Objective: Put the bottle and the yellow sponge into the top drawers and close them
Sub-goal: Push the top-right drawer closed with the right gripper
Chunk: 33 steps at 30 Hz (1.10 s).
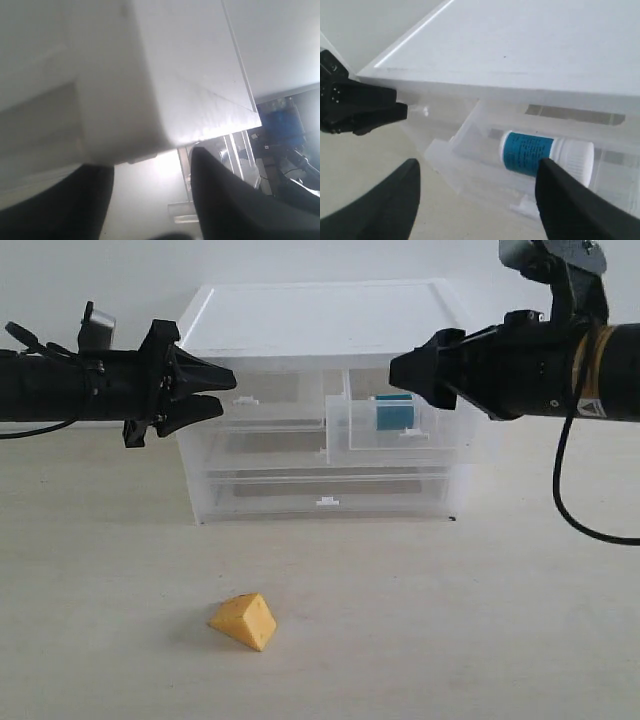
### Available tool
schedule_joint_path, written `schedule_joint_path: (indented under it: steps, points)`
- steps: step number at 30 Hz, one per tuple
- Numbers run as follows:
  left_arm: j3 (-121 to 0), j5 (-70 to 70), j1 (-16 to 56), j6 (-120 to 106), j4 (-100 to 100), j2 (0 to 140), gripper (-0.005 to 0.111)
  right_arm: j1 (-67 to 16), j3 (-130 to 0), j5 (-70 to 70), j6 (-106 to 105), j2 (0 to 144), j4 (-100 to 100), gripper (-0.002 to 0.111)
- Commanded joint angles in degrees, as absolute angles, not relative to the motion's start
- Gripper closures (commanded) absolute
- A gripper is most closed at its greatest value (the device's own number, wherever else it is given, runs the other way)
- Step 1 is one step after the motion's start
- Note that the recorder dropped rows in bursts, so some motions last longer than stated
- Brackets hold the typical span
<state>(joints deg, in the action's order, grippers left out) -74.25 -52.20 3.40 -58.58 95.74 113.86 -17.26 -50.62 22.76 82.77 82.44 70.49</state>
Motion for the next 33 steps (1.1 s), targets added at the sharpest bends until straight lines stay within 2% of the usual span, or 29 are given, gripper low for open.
schedule_joint_path:
  steps: [1,2,6,19,33]
  points:
    - [-75.05,-49.47,3.20,-59.61,97.67,114.31,0.061,-17.25,-50.62,26.47,103.76,82.41,93.32,0.049]
    - [-75.05,-49.47,3.20,-59.61,97.67,114.31,0.061,-17.25,-50.62,27.70,109.77,82.41,99.95,0.049]
    - [-75.05,-49.47,3.20,-59.61,97.67,114.31,0.061,-17.25,-49.65,33.67,112.33,82.41,99.95,0.049]
    - [-75.05,-49.42,3.20,-59.61,97.55,114.31,0.061,-17.25,-46.13,16.07,107.54,82.53,99.95,0.049]
    - [-75.05,-49.44,3.20,-59.61,97.79,114.31,0.061,-17.25,-50.37,17.77,98.33,89.50,90.25,0.049]
